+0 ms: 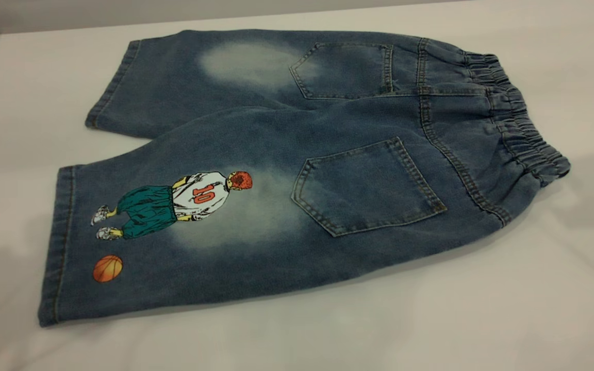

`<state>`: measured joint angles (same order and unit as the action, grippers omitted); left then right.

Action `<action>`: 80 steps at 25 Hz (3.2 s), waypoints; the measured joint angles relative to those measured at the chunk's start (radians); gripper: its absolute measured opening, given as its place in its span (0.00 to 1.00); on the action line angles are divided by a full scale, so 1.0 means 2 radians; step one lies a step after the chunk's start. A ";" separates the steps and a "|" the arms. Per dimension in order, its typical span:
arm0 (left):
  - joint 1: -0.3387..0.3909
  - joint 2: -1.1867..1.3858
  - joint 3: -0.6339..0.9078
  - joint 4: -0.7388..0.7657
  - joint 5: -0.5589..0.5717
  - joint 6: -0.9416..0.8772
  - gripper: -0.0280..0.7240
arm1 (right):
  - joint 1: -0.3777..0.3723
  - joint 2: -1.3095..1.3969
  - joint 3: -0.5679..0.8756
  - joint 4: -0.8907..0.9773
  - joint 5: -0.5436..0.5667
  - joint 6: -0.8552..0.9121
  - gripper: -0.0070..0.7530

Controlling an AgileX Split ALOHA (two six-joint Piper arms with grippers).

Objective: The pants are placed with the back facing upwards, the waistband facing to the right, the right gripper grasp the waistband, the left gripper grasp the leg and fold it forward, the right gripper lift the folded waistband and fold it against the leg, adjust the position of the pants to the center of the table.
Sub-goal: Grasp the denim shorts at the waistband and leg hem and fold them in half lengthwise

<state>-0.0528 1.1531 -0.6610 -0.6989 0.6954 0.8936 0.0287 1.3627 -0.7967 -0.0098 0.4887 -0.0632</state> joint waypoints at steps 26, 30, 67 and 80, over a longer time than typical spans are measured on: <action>-0.114 0.204 0.000 0.028 -0.105 0.013 0.53 | -0.139 0.260 -0.089 0.397 0.153 -0.334 0.57; -0.114 0.203 0.000 0.057 -0.072 -0.030 0.53 | -0.145 0.279 -0.089 0.451 0.171 -0.382 0.57; -0.114 0.206 0.056 0.204 -0.105 -0.178 0.53 | -0.149 0.411 -0.110 0.466 0.172 -0.381 0.57; -0.114 0.233 0.063 0.203 -0.115 -0.178 0.53 | -0.149 0.418 -0.110 0.491 0.170 -0.396 0.49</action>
<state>-0.2814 1.6193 -0.5353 -0.2938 0.4655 0.5366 -0.2699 2.1994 -1.0157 0.9713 0.8294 -0.8549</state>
